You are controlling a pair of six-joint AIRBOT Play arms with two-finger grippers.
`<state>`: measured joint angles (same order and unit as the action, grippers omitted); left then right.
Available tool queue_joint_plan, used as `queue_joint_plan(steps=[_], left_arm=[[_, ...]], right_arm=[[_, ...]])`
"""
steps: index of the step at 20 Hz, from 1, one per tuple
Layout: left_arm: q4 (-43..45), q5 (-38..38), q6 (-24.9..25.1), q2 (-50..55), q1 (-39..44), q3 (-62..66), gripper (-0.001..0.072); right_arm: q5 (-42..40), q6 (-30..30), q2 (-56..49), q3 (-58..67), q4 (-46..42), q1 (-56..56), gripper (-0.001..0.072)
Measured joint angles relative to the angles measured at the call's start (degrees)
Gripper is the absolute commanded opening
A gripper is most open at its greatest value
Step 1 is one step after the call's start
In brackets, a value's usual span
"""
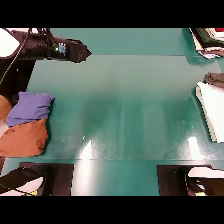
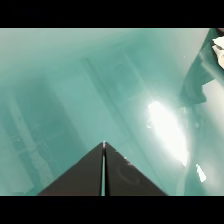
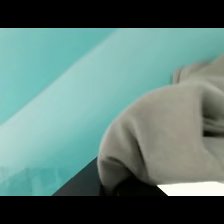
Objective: Fold the shirts.
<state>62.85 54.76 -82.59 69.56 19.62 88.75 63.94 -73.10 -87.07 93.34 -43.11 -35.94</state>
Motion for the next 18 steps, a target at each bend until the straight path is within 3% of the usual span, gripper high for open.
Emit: queue_joint_plan(steps=[7, 18], left_arm=[[0.02, -0.04, 0.02, 0.31, 0.07, -0.02, 0.0027], [0.26, 1.05, 0.22, 0.31, 0.07, -0.02, 0.0027]], right_arm=[[1.99, 0.09, -0.31, 13.42, 0.09, 1.88, 0.0014], [25.94, -2.78, 2.10, 17.92, -7.28, -5.57, 0.0015]])
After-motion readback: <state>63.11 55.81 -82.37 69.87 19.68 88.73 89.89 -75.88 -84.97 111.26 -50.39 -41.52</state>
